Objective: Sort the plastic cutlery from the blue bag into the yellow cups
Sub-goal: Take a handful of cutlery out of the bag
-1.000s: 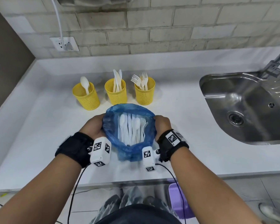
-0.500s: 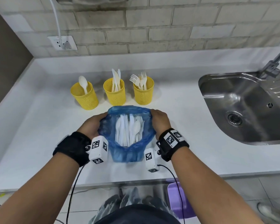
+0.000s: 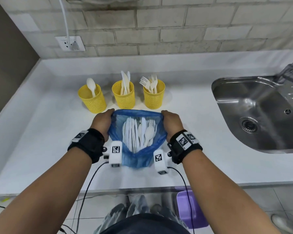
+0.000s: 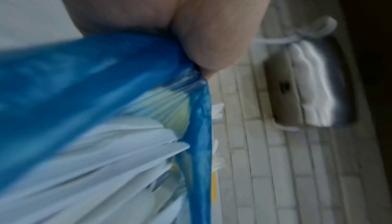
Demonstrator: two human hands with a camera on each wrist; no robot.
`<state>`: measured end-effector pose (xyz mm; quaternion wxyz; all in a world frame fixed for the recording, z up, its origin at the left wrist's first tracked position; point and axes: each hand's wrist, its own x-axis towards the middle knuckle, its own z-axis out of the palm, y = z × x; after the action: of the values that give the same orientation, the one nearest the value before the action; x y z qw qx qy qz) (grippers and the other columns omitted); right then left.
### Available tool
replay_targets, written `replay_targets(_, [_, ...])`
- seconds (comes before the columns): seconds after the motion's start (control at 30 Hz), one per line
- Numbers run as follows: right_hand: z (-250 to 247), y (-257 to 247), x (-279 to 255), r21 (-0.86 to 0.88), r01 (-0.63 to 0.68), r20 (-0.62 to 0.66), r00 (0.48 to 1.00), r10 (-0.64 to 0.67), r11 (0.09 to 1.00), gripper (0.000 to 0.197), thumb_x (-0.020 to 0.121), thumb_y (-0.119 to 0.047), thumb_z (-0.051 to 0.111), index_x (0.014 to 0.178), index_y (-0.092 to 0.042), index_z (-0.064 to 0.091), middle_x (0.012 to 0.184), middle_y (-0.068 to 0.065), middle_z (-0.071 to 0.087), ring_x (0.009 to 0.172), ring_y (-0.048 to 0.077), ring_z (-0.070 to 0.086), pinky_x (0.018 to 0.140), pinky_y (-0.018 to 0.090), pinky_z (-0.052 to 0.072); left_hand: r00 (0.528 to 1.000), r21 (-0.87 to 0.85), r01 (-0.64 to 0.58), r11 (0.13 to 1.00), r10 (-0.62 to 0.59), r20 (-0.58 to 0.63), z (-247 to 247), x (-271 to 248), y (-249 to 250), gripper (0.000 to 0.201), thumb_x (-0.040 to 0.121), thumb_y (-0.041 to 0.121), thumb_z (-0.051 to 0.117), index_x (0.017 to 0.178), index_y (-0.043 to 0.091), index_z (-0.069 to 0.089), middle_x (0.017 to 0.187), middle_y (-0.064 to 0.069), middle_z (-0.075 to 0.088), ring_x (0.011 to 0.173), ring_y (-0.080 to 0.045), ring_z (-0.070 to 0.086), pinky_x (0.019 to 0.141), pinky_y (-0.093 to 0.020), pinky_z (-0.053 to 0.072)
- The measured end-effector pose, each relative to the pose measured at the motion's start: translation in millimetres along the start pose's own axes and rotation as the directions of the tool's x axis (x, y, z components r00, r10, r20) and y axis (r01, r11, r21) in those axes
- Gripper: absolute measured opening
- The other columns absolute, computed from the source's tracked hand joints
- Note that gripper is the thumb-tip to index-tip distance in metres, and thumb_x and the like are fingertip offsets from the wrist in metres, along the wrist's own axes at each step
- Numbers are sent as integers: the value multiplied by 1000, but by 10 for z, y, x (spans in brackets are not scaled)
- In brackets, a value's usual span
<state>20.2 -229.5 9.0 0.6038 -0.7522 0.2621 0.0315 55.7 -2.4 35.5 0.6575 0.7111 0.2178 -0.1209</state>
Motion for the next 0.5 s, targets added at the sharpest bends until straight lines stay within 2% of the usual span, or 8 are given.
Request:
replay_targets(0.03, [-22,-4,23,0,-30,3,1000,30,1000,29,100,-27,47,71,-22,52,95,9,57,88,21,52,84,40,49,998,-84,60,995,-58,29,15,16,3,25,100,29,61,82,12,67,79,-9,70,86,-29,64,82,-37,51])
replay_targets(0.1, [-41,21,52,-76,-19,27,999,22,997,29,101,-29,46,75,-16,53,92,11,58,88,25,55,87,38,51,993,46,69,997,-73,90,-9,26,2,28,97,41,63,87,16,70,86,-5,73,93,-27,66,92,-39,53])
replay_targets(0.2, [-64,79,-42,-203,23,33,999,-17,979,29,96,-45,55,93,-16,58,101,9,66,97,31,65,93,49,55,992,431,-61,900,8,123,-108,-14,-23,68,74,75,65,114,21,70,113,-2,73,103,-23,69,99,-46,55])
replay_targets(0.27, [-140,127,-144,-371,51,14,999,-49,927,50,90,-52,63,120,-13,55,122,11,59,110,30,62,97,44,52,997,620,-48,783,-2,80,-220,-94,-68,96,64,82,70,132,15,58,124,-2,66,108,-25,66,96,-44,56])
replay_targets(0.3, [-194,131,-202,-441,51,0,998,-57,896,61,87,-55,65,125,-9,52,125,12,56,111,29,61,96,42,52,997,683,-36,730,-16,70,-257,-151,-99,98,66,80,73,133,11,56,121,-4,65,105,-27,67,92,-42,57])
replay_targets(0.37, [-274,115,-332,-527,22,14,1000,-18,849,66,82,-65,65,112,-7,59,111,13,65,96,28,67,80,37,56,992,738,-39,674,-62,109,-310,-264,-192,81,73,72,76,110,1,68,91,-9,71,77,-24,69,73,-35,58])
replay_targets(0.43, [-273,73,-473,-517,-33,134,984,118,855,63,82,-71,62,89,-8,64,84,13,72,67,26,70,61,34,59,975,745,-27,667,-148,168,-305,-403,-256,54,81,56,80,82,2,73,63,-9,68,54,-19,62,60,-29,56])
replay_targets(0.5, [-196,70,-582,-496,-73,262,937,229,865,61,82,-67,65,88,-6,66,73,14,74,56,25,70,57,33,61,956,687,14,727,-211,204,-286,-480,-316,35,86,34,81,76,2,71,59,-9,68,51,-17,62,60,-27,58])
